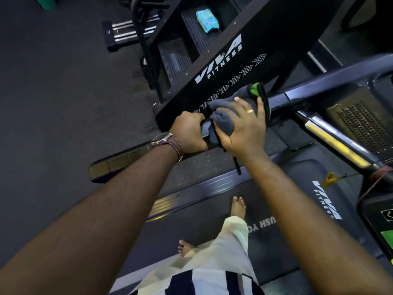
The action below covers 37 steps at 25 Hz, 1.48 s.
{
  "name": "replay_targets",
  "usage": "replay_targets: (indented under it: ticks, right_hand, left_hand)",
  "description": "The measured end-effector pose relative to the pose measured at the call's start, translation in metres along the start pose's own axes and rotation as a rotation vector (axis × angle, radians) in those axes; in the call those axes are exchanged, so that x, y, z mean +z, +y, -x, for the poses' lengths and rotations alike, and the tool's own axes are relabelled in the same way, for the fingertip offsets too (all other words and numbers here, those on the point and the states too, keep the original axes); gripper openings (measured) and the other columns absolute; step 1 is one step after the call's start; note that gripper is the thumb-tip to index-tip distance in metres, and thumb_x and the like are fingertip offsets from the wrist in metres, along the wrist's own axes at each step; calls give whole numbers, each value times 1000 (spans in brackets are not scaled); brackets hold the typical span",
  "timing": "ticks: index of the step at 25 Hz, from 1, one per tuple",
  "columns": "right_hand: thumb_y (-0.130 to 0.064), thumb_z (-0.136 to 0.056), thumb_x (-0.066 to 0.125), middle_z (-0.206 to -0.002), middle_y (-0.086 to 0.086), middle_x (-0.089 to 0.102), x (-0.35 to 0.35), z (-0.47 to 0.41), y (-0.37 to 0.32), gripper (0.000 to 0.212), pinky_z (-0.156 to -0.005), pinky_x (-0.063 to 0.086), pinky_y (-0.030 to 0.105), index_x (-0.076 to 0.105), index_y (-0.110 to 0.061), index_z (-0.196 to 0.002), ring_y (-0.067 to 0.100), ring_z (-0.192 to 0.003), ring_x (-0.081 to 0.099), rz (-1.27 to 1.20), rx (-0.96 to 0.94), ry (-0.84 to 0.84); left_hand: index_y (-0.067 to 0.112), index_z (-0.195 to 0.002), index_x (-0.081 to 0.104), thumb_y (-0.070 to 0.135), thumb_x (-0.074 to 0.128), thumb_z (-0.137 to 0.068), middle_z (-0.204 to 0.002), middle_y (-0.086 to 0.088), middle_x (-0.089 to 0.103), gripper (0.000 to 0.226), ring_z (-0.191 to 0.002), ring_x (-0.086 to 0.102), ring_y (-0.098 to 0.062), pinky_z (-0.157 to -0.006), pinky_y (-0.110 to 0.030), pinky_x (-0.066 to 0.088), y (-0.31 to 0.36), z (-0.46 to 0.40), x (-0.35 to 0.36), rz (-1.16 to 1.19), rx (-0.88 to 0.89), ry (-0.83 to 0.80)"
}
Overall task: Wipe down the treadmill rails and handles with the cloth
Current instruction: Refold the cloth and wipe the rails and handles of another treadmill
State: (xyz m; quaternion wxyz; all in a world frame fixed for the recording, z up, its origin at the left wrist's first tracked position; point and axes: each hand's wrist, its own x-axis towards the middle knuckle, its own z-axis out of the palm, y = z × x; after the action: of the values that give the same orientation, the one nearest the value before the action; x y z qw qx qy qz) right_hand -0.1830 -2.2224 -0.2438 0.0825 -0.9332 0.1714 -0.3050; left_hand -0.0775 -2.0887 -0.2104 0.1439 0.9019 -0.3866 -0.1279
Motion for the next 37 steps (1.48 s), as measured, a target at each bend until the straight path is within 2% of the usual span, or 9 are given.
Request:
replay_targets:
  ticks: [7, 11, 15, 20, 24, 29, 33, 35, 37]
  right_hand:
    - [-70, -88, 40, -107, 5, 71, -30, -77, -27, 56, -80, 44, 36, 67, -24, -106, 31, -103, 64, 93, -164, -799]
    - [-66, -91, 35, -122, 10, 63, -10, -116, -44, 50, -93, 45, 43, 58, -28, -113, 30, -101, 56, 153, -109, -1185]
    - [-66, -87, 44, -108, 4, 60, 10, -123, -25, 55, -92, 46, 39, 62, -21, -114, 25, -96, 56, -4, -92, -1271]
    - [-30, -101, 48, -95, -4, 62, 44, -138, -42, 19, -91, 42, 30, 63, -18, -98, 15, -94, 57, -300, -126, -1700]
    - [-50, -95, 51, -116, -8, 64, 57, -133, -9, 37, -99, 41, 26, 59, -25, -121, 9, -108, 59, -372, -188, -1640]
    - [-37, -103, 47, -64, -13, 64, 55, -135, -43, 29, -61, 42, 10, 58, -16, -86, -2, -61, 57, -361, -196, -1651]
    - [-67, -85, 50, -111, -1, 69, 59, -131, -21, 53, -90, 50, 27, 66, -23, -110, 16, -96, 64, -381, -280, -1590]
    - [-45, -98, 52, -103, 1, 66, 60, -131, -37, 39, -72, 50, 13, 65, -12, -114, 18, -90, 61, -451, -161, -1624]
    - [-43, -100, 49, -100, 3, 59, 58, -127, -60, 42, -68, 46, 21, 62, -8, -120, 22, -96, 57, -409, -173, -1629]
  left_hand:
    - [22, -102, 63, 71, 67, -64, -101, -4, 69, 63, -93, 65, -31, -70, -34, 49, -5, 24, -9, -157, -141, -38]
    - [19, -103, 64, 77, 65, -61, -100, -4, 68, 72, -94, 64, -30, -71, -34, 48, -9, 25, -12, -183, -202, -83]
    - [20, -100, 66, 86, 60, -57, -94, -4, 68, 79, -89, 64, -29, -66, -32, 45, -10, 23, -13, -178, -225, -103]
    - [24, -86, 62, 104, 43, -34, -74, 5, 52, 97, -78, 58, -24, -66, -31, 44, -23, 21, -24, -170, -354, -234]
    - [23, -61, 41, 101, 44, -40, -66, 5, 40, 81, -71, 46, -22, -66, -32, 39, -16, 26, -31, -116, -409, -248]
    - [8, -92, 66, 53, 41, -94, -106, -23, 63, 52, -97, 59, -39, -75, -38, 40, -32, 33, -30, 33, -620, -22]
    - [5, -103, 66, 38, 42, -92, -111, -24, 63, 42, -100, 60, -42, -71, -37, 39, -30, 35, -22, -121, -684, 24]
    - [6, -102, 66, 38, 41, -92, -111, -23, 63, 42, -99, 60, -42, -69, -36, 37, -30, 33, -24, -120, -684, 19]
    - [7, -105, 65, 37, 42, -91, -113, -23, 62, 40, -101, 59, -42, -73, -38, 42, -30, 32, -28, -103, -703, 18]
